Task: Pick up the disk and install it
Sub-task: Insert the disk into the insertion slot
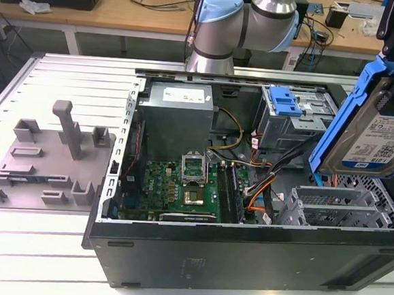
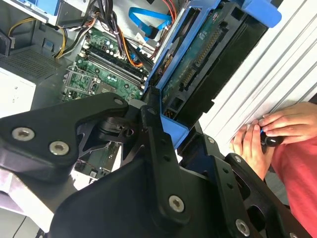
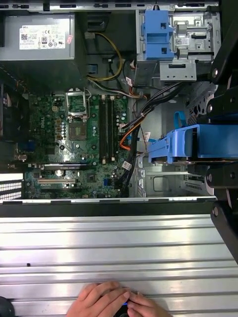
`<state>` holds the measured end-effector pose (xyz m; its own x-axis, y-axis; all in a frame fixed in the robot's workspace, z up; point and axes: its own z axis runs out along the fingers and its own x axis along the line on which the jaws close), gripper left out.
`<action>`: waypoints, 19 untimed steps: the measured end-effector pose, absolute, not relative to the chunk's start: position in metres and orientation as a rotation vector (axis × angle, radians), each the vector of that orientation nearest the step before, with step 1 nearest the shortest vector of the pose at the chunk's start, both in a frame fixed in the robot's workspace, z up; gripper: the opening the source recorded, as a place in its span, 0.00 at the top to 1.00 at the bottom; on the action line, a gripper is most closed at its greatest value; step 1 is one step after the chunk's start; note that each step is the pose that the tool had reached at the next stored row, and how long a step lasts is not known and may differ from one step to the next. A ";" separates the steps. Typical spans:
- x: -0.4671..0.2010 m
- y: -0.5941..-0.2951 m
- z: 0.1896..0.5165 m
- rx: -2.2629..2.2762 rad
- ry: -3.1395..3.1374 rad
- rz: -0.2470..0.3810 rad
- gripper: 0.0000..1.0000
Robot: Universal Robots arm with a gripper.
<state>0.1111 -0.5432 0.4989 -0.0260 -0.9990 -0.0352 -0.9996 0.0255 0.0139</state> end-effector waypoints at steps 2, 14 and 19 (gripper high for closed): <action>0.111 -0.543 0.499 -2.181 2.239 0.054 0.64; 0.111 -0.544 0.496 -2.181 2.239 0.054 0.64; 0.111 -0.544 0.494 -2.181 2.239 0.054 0.64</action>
